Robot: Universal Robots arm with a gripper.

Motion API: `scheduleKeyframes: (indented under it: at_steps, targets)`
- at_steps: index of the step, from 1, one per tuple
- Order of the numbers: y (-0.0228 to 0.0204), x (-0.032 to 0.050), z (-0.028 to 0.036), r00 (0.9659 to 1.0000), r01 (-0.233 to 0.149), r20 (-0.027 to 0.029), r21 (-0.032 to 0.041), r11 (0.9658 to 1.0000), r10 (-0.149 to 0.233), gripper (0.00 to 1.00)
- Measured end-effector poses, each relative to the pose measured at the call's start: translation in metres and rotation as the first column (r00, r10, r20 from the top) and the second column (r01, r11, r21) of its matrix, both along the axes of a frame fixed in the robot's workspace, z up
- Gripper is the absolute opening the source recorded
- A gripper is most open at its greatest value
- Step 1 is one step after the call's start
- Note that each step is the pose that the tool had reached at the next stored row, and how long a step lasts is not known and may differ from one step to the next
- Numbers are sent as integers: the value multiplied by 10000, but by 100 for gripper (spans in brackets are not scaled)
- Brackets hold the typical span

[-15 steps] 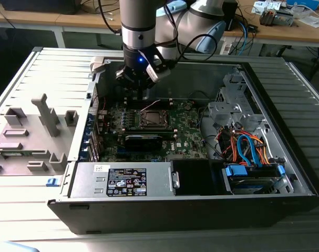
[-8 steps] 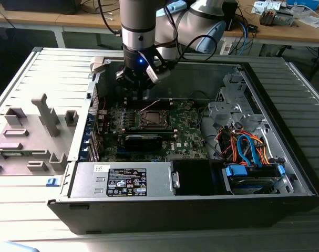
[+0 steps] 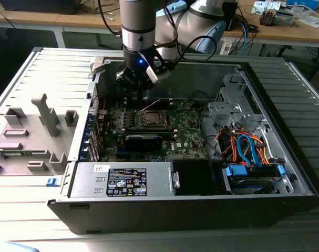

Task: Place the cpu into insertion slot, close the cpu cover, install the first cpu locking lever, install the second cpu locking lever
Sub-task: 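Install the first cpu locking lever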

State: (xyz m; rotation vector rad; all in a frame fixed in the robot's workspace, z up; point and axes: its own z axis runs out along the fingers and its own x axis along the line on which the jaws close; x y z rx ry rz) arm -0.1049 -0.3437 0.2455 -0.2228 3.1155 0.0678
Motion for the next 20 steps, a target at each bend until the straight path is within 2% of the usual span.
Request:
scheduleKeyframes:
  at_steps: [20]
  targets:
    - [0, 0, -49, 10000, -1, 0, -1, 10000, 1, 11]
